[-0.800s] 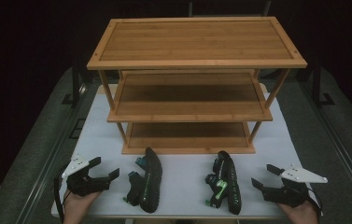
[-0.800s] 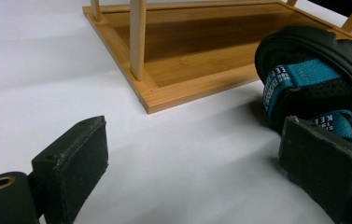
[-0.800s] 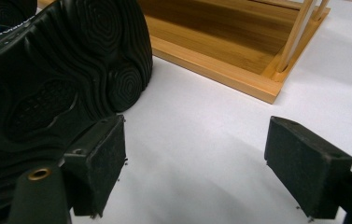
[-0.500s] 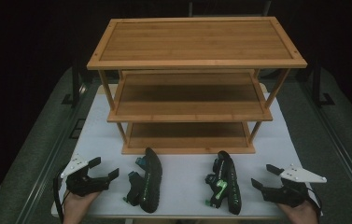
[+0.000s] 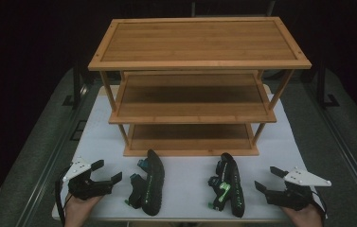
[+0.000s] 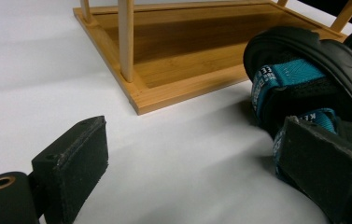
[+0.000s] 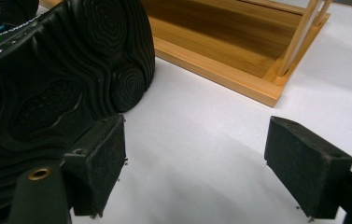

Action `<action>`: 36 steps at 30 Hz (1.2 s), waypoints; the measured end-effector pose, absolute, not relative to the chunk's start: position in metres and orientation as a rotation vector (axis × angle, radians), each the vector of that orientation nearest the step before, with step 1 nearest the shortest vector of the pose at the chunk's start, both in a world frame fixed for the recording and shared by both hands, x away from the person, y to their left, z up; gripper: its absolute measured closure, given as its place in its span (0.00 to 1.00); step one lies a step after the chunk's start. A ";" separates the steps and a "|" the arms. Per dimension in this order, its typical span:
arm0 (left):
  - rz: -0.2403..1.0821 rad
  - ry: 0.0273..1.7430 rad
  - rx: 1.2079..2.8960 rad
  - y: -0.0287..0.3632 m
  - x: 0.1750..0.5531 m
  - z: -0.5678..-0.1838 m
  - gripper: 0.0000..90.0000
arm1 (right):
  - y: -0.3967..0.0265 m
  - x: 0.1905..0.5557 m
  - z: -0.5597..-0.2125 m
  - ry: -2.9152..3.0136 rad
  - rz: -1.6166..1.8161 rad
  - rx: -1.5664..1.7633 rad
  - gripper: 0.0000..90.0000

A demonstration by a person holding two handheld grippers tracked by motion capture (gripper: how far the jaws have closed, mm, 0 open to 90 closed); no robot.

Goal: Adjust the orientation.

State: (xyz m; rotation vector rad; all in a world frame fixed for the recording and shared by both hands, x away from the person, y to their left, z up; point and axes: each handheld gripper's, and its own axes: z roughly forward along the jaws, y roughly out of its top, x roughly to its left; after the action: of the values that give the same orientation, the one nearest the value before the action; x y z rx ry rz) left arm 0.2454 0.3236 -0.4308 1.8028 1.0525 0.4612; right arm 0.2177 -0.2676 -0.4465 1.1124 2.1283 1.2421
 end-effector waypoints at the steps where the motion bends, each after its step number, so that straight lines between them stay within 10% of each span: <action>1: 0.459 1.051 1.802 0.323 0.245 -0.431 0.09 | -0.268 0.218 -0.447 2.129 1.243 1.112 0.22; 36: 0.390 0.996 1.888 0.306 0.248 -0.439 0.13 | -0.263 0.217 -0.448 2.144 1.247 1.102 0.23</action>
State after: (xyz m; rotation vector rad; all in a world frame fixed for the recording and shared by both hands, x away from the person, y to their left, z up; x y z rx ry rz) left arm 0.2476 0.3056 -0.4388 1.8877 0.9965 0.3903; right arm 0.2167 -0.2630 -0.4478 1.1019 2.1445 1.2468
